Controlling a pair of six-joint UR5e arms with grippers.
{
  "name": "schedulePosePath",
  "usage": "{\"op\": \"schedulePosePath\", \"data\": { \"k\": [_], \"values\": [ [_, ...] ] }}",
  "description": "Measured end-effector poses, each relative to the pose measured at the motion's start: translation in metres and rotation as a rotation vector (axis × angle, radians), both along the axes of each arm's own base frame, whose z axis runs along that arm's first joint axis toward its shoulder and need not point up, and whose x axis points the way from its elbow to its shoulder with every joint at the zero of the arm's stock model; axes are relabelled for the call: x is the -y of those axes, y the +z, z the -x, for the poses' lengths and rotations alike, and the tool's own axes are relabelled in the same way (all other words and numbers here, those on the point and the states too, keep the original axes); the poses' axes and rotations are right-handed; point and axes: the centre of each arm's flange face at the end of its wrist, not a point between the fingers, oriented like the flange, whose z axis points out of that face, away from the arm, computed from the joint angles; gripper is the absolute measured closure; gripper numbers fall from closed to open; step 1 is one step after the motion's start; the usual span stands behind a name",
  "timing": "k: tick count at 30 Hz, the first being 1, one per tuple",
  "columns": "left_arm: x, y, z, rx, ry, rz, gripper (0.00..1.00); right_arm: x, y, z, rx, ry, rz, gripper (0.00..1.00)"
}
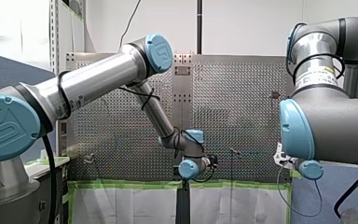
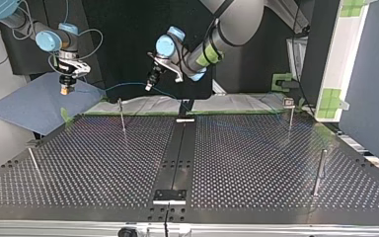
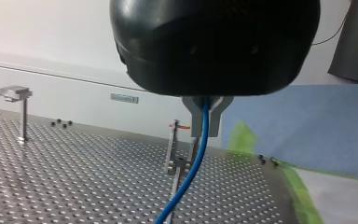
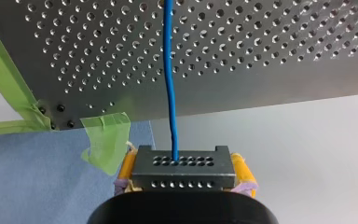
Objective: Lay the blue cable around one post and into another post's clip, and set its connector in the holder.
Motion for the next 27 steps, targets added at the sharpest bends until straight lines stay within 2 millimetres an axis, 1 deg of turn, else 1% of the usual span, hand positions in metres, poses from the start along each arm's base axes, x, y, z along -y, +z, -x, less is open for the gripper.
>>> {"op": "schedulePosePath", "data": {
  "k": [5,10,14,21,27],
  "values": [
    [0.006,-0.013,0.000,-0.012,-0.005,-0.013,1.00,0.000,-0.001,-0.002,-0.007,0.014,0.005,1.00],
    [0.010,-0.012,-0.006,-0.008,-0.003,0.002,1.00,0.001,-0.001,-0.004,-0.010,0.027,0.008,1.00],
    [0.009,-0.011,-0.010,-0.009,0.003,0.003,1.00,0.002,-0.003,-0.004,-0.010,0.028,0.007,1.00],
    [0.006,-0.011,-0.014,-0.007,0.010,-0.001,1.00,0.005,-0.016,-0.003,-0.012,0.028,-0.013,1.00],
    [0.003,-0.011,-0.018,-0.006,0.016,-0.007,1.00,0.008,-0.016,-0.003,-0.012,0.028,-0.011,1.00]
  ]
}}
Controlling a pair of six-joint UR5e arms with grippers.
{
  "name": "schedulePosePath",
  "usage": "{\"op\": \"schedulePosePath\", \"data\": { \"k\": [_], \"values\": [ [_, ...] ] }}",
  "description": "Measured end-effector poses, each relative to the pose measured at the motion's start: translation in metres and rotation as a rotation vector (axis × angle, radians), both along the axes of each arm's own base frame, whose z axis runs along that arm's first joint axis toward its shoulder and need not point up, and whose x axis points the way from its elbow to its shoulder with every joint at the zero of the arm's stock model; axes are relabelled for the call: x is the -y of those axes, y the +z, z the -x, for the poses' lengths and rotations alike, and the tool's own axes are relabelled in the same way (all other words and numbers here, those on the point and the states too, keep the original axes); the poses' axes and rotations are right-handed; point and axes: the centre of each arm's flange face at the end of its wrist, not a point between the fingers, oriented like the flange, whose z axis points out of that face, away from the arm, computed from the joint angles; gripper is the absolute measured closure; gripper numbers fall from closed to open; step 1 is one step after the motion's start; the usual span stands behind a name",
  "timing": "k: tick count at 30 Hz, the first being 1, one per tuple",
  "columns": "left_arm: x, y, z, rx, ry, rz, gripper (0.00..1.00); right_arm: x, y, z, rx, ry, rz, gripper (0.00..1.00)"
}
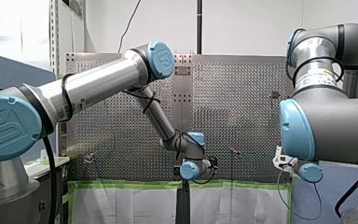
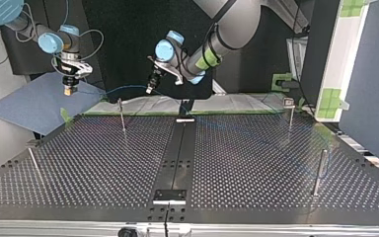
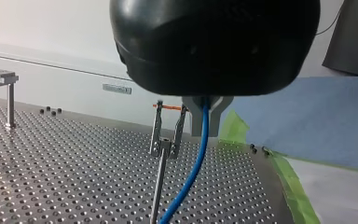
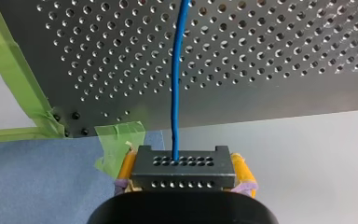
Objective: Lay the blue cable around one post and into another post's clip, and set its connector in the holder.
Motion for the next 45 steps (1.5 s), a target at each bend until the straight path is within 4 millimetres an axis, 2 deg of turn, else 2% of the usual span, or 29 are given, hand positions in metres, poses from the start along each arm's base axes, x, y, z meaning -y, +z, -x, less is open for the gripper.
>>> {"op": "schedulePosePath", "data": {
  "k": [18,27,38,45],
  "values": [
    [-0.008,0.003,-0.020,0.011,0.024,0.000,1.00,0.004,0.002,-0.011,-0.011,0.035,0.016,1.00],
    [-0.012,-0.018,-0.022,-0.012,0.028,-0.053,1.00,0.004,0.001,-0.010,-0.010,0.031,0.015,1.00],
    [-0.010,-0.010,-0.038,-0.008,0.037,-0.057,1.00,0.006,0.002,-0.011,-0.010,0.034,0.017,1.00],
    [-0.015,-0.009,-0.047,-0.007,0.049,-0.059,1.00,0.007,0.001,-0.010,-0.007,0.031,0.015,1.00]
  ]
}}
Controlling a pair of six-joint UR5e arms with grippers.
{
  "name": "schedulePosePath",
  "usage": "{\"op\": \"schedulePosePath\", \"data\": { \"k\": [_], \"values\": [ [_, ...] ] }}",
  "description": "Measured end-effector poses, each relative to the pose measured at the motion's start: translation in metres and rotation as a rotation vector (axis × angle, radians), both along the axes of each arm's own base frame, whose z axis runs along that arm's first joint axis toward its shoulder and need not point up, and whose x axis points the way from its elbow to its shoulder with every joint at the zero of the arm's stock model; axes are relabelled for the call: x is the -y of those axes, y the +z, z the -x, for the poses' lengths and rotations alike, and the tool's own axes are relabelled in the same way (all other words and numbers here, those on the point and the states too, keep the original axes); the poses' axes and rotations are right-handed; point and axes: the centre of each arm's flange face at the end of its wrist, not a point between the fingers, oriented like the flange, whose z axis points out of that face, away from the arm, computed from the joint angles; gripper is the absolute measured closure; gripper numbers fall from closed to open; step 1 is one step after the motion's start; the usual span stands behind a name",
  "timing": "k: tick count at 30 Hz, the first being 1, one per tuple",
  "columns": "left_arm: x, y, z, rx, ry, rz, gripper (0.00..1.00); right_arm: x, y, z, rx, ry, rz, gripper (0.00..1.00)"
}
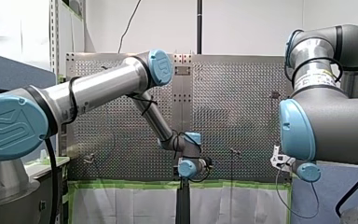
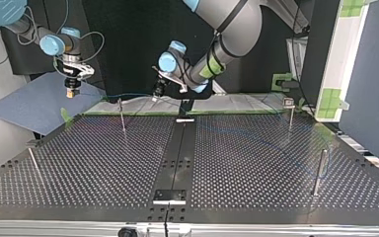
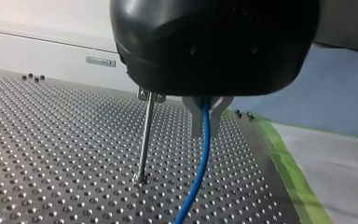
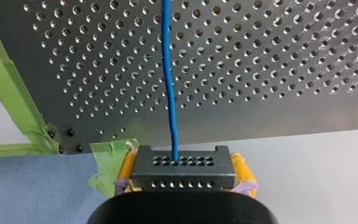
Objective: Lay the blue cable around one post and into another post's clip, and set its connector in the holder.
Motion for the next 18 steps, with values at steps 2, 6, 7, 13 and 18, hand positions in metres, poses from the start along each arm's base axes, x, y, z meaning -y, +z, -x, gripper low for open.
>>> {"op": "schedulePosePath", "data": {
  "k": [2,6,7,13,18],
  "values": [
    [-0.002,0.001,-0.004,0.002,0.006,0.000,1.00,0.000,0.000,0.000,0.000,0.000,0.000,1.00],
    [-0.005,0.004,-0.011,0.004,0.011,0.001,1.00,0.000,-0.001,0.000,0.000,-0.001,0.001,1.00],
    [-0.005,0.004,-0.013,0.004,0.012,0.001,1.00,0.001,0.000,0.000,0.000,-0.001,0.002,1.00],
    [-0.007,0.006,-0.018,0.004,0.012,-0.005,1.00,0.003,0.001,-0.001,-0.003,0.002,0.005,1.00],
    [-0.006,0.005,-0.013,0.000,0.005,-0.042,1.00,0.003,0.000,-0.002,-0.006,0.002,0.003,1.00]
  ]
}}
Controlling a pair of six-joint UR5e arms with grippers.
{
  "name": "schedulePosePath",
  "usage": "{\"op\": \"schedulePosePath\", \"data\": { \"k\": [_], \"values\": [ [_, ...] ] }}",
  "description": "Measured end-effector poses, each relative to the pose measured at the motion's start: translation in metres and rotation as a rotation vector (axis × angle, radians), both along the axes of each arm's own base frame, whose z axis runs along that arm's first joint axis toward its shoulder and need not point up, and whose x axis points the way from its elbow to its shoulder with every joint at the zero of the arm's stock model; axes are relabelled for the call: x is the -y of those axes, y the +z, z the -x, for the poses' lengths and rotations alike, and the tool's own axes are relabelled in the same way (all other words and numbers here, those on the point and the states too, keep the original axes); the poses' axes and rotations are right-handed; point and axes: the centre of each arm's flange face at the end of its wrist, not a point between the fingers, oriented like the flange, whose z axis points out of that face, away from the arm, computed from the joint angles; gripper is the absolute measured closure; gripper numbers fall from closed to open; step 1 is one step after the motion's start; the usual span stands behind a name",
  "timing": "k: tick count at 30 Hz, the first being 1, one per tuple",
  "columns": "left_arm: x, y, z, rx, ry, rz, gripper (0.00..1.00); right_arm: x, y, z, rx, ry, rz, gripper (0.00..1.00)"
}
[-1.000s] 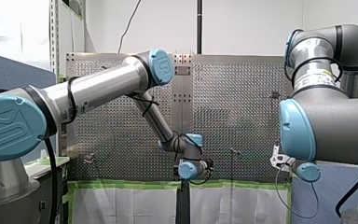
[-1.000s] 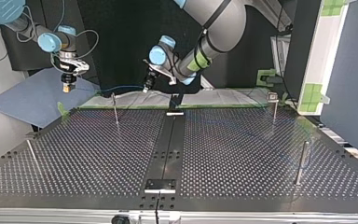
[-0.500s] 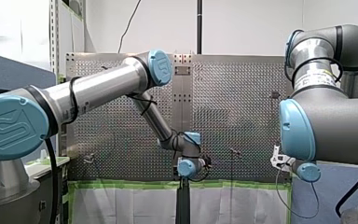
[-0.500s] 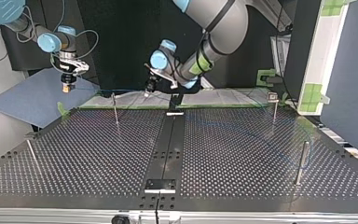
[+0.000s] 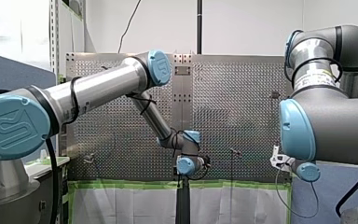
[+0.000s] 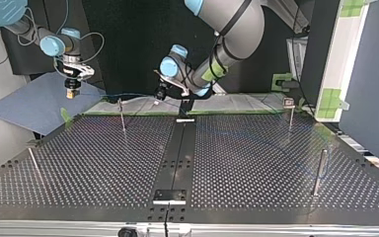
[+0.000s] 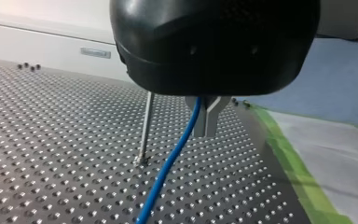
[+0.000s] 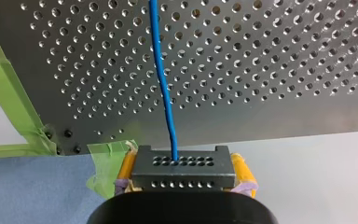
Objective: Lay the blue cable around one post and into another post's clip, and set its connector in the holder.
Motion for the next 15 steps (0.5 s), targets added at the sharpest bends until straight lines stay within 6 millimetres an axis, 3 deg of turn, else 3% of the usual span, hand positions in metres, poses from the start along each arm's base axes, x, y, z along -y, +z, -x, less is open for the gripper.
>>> {"op": "schedulePosePath", "data": {
  "k": [15],
  "values": [
    [0.017,-0.005,0.032,0.002,-0.063,-0.143,1.00,-0.001,-0.002,-0.002,-0.001,0.004,-0.006,1.00]
  ]
}}
